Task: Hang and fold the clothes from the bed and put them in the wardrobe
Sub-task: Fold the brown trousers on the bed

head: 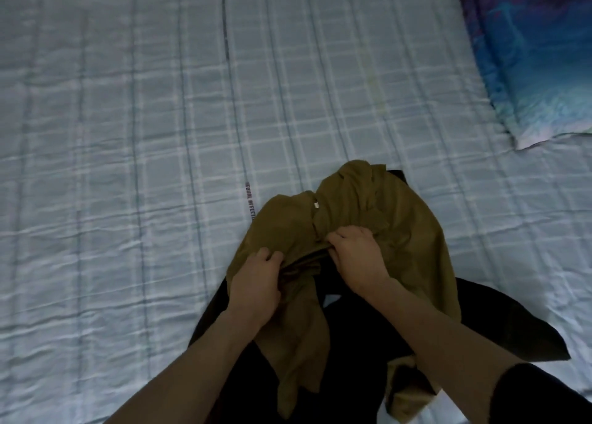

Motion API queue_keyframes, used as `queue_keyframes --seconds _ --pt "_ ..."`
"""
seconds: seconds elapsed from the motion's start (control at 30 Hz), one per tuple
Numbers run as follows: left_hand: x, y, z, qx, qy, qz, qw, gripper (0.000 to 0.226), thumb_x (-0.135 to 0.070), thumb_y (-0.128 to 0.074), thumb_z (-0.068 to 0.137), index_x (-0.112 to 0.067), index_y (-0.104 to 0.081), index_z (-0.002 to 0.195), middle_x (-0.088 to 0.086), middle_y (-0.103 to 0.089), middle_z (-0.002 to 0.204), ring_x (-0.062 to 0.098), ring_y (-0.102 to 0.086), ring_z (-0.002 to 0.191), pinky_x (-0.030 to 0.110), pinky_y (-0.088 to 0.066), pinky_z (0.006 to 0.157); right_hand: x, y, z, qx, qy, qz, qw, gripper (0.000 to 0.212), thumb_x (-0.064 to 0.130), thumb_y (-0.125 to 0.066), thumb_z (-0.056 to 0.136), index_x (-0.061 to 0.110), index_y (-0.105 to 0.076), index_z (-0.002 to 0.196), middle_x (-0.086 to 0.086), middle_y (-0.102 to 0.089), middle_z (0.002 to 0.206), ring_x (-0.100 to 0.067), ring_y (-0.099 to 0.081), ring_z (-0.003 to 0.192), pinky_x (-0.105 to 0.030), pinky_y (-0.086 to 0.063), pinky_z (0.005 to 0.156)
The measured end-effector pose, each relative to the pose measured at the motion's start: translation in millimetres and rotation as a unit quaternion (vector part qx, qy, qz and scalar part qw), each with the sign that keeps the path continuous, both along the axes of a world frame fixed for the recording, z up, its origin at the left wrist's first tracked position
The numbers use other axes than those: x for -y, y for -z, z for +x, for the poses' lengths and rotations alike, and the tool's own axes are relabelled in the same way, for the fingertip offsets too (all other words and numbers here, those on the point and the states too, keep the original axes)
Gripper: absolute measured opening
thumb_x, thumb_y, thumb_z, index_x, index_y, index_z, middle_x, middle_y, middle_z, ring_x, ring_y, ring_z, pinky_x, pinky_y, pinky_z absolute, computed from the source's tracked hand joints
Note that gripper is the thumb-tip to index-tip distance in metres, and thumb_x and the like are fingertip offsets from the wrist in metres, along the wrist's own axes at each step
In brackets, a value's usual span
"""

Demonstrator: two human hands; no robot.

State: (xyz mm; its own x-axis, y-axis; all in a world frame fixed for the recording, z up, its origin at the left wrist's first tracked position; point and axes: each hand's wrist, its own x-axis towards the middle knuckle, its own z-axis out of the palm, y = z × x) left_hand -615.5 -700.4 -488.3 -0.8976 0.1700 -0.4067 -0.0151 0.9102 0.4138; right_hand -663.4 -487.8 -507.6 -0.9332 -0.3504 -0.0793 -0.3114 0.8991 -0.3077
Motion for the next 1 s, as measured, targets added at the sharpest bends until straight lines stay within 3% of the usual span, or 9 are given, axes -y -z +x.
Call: queue_keyframes --seconds 0.13,0.23,0.33,0.43,0.53,0.67,0.8,1.0 --pt "22 -39 5 -0.085 -0.023 0.014 0.996 0.034 0.009 -0.06 0.074 -0.012 -0.062 0.101 0.006 -0.059 0.094 0.025 -0.056 0.082 0.031 -0.043 0.06 8 -34 11 -0.014 0.006 -0.022 1.0 0.01 0.008 -0.074 0.08 0.013 -0.065 0.076 -0.003 -0.062 0.071 -0.024 -0.059 0.066 -0.029 -0.037 0.065" --pt "37 -76 15 -0.124 -0.006 0.027 0.992 0.038 0.006 -0.064 0.074 -0.014 -0.063 0.106 0.002 -0.06 0.091 0.019 -0.054 0.079 0.034 -0.05 0.06 17 -61 28 -0.022 0.01 -0.036 0.999 0.01 0.008 -0.072 0.081 0.012 -0.065 0.076 -0.003 -0.061 0.072 -0.023 -0.059 0.067 -0.029 -0.04 0.061" --pt "52 -121 28 -0.144 0.012 0.038 0.989 0.03 0.002 -0.063 0.08 -0.016 -0.063 0.104 0.001 -0.06 0.087 0.017 -0.053 0.078 0.035 -0.05 0.064 34 -94 50 -0.018 0.024 -0.061 0.998 0.002 0.015 -0.064 0.088 0.014 -0.064 0.087 -0.001 -0.063 0.083 -0.022 -0.06 0.078 -0.033 -0.046 0.068" --pt "70 -176 36 -0.175 0.032 0.049 0.983 0.017 -0.009 -0.063 0.084 -0.02 -0.063 0.097 -0.002 -0.061 0.082 0.016 -0.057 0.074 0.032 -0.049 0.065 61 -134 79 -0.019 0.051 -0.098 0.994 0.028 0.04 -0.058 0.093 0.017 -0.063 0.108 -0.001 -0.063 0.102 -0.019 -0.058 0.092 -0.038 -0.05 0.082" --pt "87 -239 43 -0.203 0.044 0.065 0.976 0.016 -0.013 -0.056 0.086 -0.018 -0.064 0.099 0.0 -0.065 0.084 0.019 -0.06 0.078 0.036 -0.053 0.07 94 -174 105 -0.043 0.071 -0.077 0.994 0.057 0.056 -0.06 0.083 0.019 -0.056 0.126 0.001 -0.06 0.118 -0.019 -0.057 0.103 -0.036 -0.049 0.089" --pt "103 -306 63 -0.234 0.048 0.091 0.967 0.024 -0.009 -0.051 0.086 -0.022 -0.064 0.102 0.0 -0.066 0.091 0.019 -0.062 0.083 0.038 -0.057 0.071 130 -218 134 -0.101 0.118 -0.096 0.983 0.041 0.032 -0.066 0.083 0.02 -0.055 0.121 0.001 -0.059 0.107 -0.022 -0.057 0.092 -0.035 -0.047 0.077" --pt "118 -352 94 -0.267 0.054 0.096 0.957 0.028 -0.004 -0.054 0.086 -0.024 -0.064 0.103 -0.004 -0.066 0.092 0.016 -0.062 0.085 0.038 -0.058 0.072 134 -260 161 -0.153 0.155 -0.121 0.969 0.039 0.01 -0.068 0.076 0.018 -0.059 0.112 0.0 -0.058 0.1 -0.022 -0.057 0.082 -0.037 -0.049 0.068" --pt "138 -410 145 -0.356 0.057 0.099 0.927 0.024 -0.006 -0.057 0.091 -0.026 -0.065 0.102 -0.007 -0.066 0.093 0.013 -0.062 0.087 0.036 -0.057 0.075 100 -326 194 -0.217 0.17 -0.148 0.95 0.031 0.004 -0.064 0.079 0.018 -0.069 0.106 0.001 -0.056 0.101 -0.02 -0.059 0.082 -0.038 -0.053 0.065"
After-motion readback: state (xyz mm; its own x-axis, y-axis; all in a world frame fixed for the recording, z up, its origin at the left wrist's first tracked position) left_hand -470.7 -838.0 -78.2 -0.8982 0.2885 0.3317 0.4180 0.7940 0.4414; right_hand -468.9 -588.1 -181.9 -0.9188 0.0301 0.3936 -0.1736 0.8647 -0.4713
